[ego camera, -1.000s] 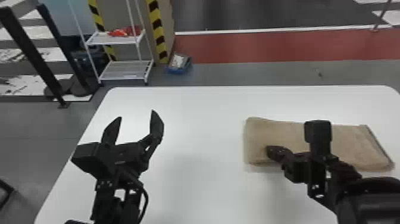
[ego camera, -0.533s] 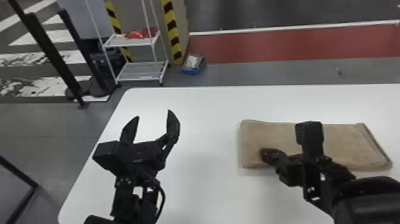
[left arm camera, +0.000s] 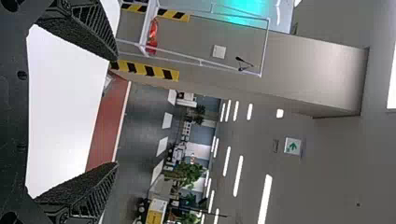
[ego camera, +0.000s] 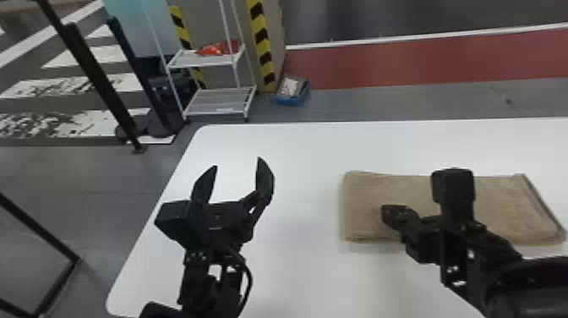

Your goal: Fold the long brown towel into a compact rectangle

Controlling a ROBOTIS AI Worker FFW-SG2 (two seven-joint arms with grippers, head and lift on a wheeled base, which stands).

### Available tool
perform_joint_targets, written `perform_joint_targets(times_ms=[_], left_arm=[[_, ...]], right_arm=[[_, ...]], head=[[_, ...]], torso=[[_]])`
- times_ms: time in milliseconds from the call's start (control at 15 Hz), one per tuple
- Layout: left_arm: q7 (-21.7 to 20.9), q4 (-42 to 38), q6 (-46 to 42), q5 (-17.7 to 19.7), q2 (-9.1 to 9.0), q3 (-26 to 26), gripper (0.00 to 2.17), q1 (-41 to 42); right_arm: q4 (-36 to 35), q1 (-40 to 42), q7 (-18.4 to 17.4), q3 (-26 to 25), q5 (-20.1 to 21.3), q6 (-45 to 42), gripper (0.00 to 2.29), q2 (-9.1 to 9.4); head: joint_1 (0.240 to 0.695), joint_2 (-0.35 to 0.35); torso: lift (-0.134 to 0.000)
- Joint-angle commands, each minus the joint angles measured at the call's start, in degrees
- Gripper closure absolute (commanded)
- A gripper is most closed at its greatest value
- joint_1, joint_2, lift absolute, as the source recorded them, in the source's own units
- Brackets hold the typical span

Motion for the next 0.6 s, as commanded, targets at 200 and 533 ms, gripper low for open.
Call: perform_joint_targets(times_ms=[200, 533], left_arm=[[0.0, 1.0, 0.0, -2.7, -0.17, -5.4, 0.09, -1.4], [1.1, 9.7, 0.4, -6.2, -0.78, -16.4, 0.09, -9.6]], right_arm=[[-10.1, 4.3, 2.5, -13.0, -3.5, 1.5, 0.48, -1.61], [-10.1, 5.8, 4.8, -26.9, -7.5, 2.2, 0.05, -4.16]], head=[[0.695, 0.147], [0.695, -0.070]], torso=[[-0.121], [-0.121]])
